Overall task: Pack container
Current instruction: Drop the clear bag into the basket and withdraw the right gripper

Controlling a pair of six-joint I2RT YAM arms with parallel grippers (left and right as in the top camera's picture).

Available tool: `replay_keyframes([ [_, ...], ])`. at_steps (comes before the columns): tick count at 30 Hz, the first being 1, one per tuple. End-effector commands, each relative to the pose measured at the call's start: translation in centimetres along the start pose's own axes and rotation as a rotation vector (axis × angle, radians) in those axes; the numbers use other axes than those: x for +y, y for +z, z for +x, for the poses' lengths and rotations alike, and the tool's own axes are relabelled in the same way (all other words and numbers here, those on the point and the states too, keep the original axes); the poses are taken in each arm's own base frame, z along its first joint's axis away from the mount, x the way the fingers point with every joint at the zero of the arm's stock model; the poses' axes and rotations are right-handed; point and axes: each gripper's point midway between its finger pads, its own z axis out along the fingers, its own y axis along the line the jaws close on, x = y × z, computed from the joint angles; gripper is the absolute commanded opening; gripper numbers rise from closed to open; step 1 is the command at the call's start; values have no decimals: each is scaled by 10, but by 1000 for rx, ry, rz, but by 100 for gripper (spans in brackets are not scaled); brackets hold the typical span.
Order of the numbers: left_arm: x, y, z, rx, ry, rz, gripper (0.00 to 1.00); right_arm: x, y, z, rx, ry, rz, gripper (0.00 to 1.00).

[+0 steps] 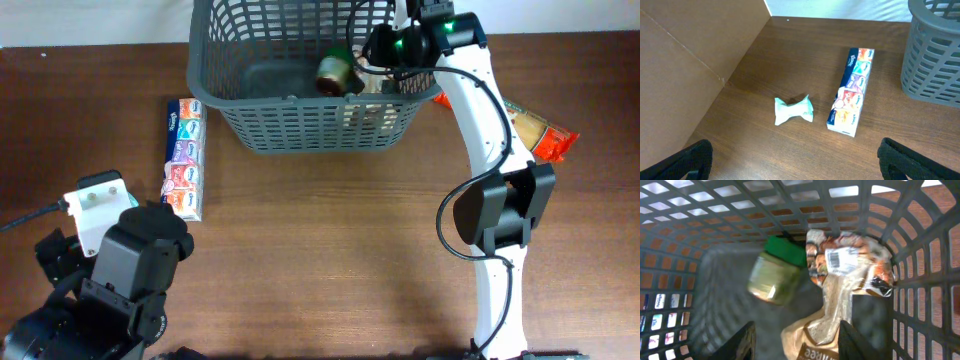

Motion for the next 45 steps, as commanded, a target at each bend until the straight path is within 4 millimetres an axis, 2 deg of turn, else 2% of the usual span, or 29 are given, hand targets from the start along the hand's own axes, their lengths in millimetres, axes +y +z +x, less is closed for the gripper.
replay_keyframes([
  [1, 1, -1, -2, -6, 3, -1, 99, 17, -7, -4, -9, -5, -76, 49],
  [5, 1, -1, -2, -6, 3, -1, 99, 50, -38, -24, -60, -36, -208, 57],
  [8, 1, -1, -2, -6, 3, -1, 99, 74, -80, -48, -150, -76, -271, 62],
  [12, 1, -1, -2, -6, 3, -1, 99, 103, -150, -72, -287, -135, -337, 66],
  [15, 1, -1, -2, -6, 3, -1, 99, 119, -214, -84, -413, -181, -366, 78],
  [17, 1, -1, -2, -6, 3, -1, 99, 118, -250, -88, -486, -206, -358, 88],
  [19, 1, -1, -2, -6, 3, -1, 99, 109, -278, -88, -521, -216, -335, 96],
  [20, 1, -1, -2, -6, 3, -1, 99, 100, -290, -86, -529, -223, -312, 99],
  [24, 1, -1, -2, -6, 3, -1, 99, 53, -331, -71, -526, -243, -188, 99],
  [29, 1, -1, -2, -6, 3, -1, 99, -7, -361, -58, -510, -173, -55, 99],
  [32, 1, -1, -2, -6, 3, -1, 99, -57, -373, -59, -522, -88, 82, 99],
  [34, 1, -1, -2, -6, 3, -1, 99, -103, -377, -58, -535, 152, 194, 99],
  [36, 1, -1, -2, -6, 3, -1, 99, -136, -375, -53, -535, 379, 244, 99],
  [41, 1, -1, -2, -6, 3, -1, 99, -187, -347, -43, -507, 847, 257, 99],
  [45, 1, -1, -2, -6, 3, -1, 99, -228, -319, -26, -523, 1249, 359, 99],
])
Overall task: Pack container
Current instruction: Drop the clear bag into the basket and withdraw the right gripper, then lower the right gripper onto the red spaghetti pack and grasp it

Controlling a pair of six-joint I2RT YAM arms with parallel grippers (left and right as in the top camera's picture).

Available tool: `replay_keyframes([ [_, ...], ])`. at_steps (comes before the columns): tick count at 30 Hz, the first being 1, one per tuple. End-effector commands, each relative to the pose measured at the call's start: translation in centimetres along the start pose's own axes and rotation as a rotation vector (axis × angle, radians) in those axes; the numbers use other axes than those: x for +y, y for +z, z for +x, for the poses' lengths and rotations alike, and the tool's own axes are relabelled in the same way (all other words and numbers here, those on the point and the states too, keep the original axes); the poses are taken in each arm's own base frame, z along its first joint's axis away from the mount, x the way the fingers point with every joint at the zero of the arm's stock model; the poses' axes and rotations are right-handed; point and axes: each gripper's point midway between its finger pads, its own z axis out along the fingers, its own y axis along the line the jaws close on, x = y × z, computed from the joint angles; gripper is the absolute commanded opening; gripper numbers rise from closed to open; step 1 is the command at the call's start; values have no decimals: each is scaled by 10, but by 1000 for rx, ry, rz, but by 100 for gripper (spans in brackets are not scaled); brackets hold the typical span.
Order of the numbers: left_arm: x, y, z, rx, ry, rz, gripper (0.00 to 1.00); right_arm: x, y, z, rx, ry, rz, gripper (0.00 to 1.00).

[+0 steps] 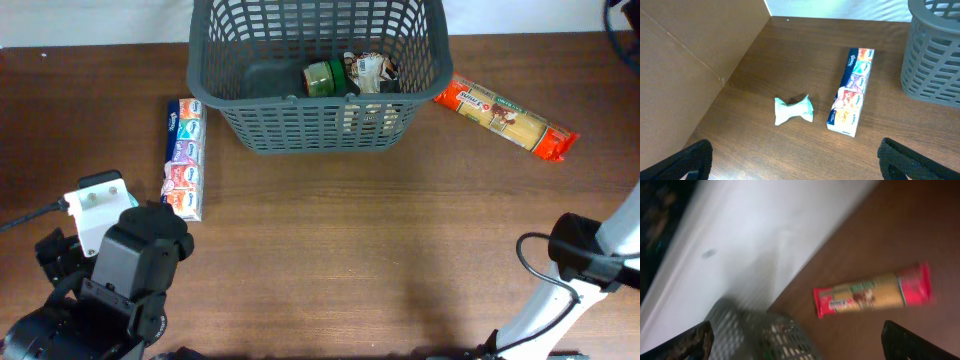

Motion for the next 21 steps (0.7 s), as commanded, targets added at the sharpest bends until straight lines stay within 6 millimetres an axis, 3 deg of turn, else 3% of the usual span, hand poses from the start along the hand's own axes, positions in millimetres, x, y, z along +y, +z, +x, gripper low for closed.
replay_keyframes([
  [1, 1, -1, -2, -6, 3, -1, 100, -40, 39, -7, -63, 443, 188, 99],
  [6, 1, -1, -2, -6, 3, -1, 100, -50, 76, 15, 43, 511, 228, 99],
  [10, 1, -1, -2, -6, 3, -1, 100, -55, 83, 26, 83, 398, 257, 99],
  [15, 1, -1, -2, -6, 3, -1, 99, -63, 86, 24, 62, 404, 290, 99],
  [18, 1, -1, -2, -6, 3, -1, 99, -78, 94, 24, 24, 487, 356, 99],
  [21, 1, -1, -2, -6, 3, -1, 100, -100, 117, 36, 15, 646, 449, 99],
])
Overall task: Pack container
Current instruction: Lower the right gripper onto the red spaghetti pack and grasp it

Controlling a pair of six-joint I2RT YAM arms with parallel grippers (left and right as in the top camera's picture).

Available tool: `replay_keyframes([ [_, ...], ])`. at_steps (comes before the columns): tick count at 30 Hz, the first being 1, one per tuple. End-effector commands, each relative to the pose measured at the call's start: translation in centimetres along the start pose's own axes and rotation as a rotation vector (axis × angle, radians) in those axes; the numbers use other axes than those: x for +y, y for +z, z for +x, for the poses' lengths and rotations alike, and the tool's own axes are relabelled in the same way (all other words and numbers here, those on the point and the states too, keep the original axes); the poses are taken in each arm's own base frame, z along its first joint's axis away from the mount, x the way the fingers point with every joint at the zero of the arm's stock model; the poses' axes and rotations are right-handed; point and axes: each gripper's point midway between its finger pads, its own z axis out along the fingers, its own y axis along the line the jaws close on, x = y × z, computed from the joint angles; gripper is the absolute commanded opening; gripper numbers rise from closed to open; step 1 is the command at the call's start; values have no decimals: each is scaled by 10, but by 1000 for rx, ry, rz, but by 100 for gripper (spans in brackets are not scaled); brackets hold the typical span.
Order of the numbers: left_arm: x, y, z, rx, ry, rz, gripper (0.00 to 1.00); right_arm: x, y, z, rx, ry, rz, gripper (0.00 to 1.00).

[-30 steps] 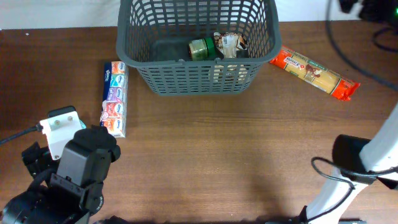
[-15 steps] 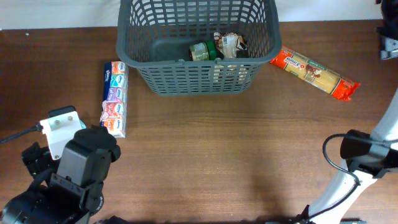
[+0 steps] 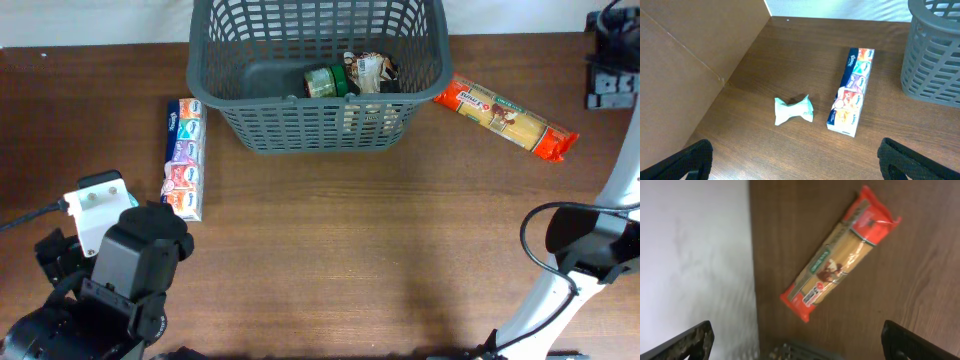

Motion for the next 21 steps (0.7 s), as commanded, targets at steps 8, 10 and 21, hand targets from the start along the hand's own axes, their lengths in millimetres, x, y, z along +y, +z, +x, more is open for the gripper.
replay_keyframes([
  [8, 1, -1, -2, -6, 3, -1, 99, 3, 115, 35, 204, 222, 58, 99],
  [10, 1, -1, -2, -6, 3, -1, 99, -3, 130, 41, 212, 279, 95, 99],
  [21, 1, -1, -2, -6, 3, -1, 99, -23, 183, 64, 202, 482, 220, 99],
])
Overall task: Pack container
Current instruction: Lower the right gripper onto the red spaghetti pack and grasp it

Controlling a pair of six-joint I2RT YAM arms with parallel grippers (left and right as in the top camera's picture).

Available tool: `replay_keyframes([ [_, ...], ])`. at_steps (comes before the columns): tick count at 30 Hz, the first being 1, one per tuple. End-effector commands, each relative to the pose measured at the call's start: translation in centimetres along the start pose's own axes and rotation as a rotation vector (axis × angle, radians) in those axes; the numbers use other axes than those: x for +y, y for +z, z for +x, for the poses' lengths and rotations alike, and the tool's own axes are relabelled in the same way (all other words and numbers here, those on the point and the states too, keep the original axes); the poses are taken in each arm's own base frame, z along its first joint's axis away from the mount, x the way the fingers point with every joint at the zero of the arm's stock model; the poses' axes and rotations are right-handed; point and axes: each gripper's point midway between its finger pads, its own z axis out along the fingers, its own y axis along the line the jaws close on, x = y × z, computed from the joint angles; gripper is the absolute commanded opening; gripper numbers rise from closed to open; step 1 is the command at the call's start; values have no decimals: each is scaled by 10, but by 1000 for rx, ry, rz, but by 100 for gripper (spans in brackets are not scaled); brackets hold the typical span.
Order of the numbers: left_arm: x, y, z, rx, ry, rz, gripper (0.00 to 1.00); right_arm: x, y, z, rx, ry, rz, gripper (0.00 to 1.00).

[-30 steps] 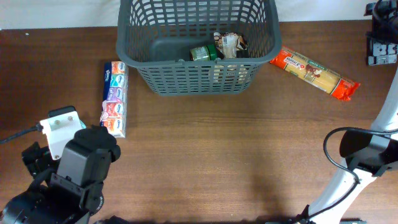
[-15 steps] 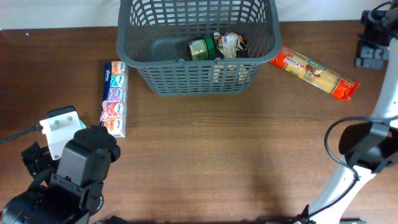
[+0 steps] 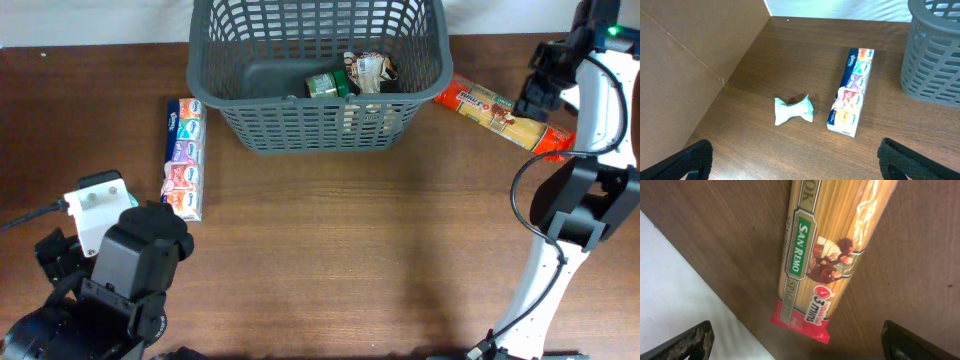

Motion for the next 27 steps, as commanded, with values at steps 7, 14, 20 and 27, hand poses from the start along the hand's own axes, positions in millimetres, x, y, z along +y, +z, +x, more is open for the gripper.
replay_keyframes([
  [7, 1, -1, -2, -6, 3, -1, 100, -26, 54, -16, -75, 97, 126, 99],
  [14, 1, -1, -2, -6, 3, -1, 99, -42, 68, -43, -208, 86, 186, 99],
  [20, 1, -1, -2, -6, 3, -1, 100, -41, 66, -55, -274, 61, 181, 99],
  [27, 1, -1, -2, -6, 3, -1, 99, -42, 66, -61, -311, 42, 185, 99],
])
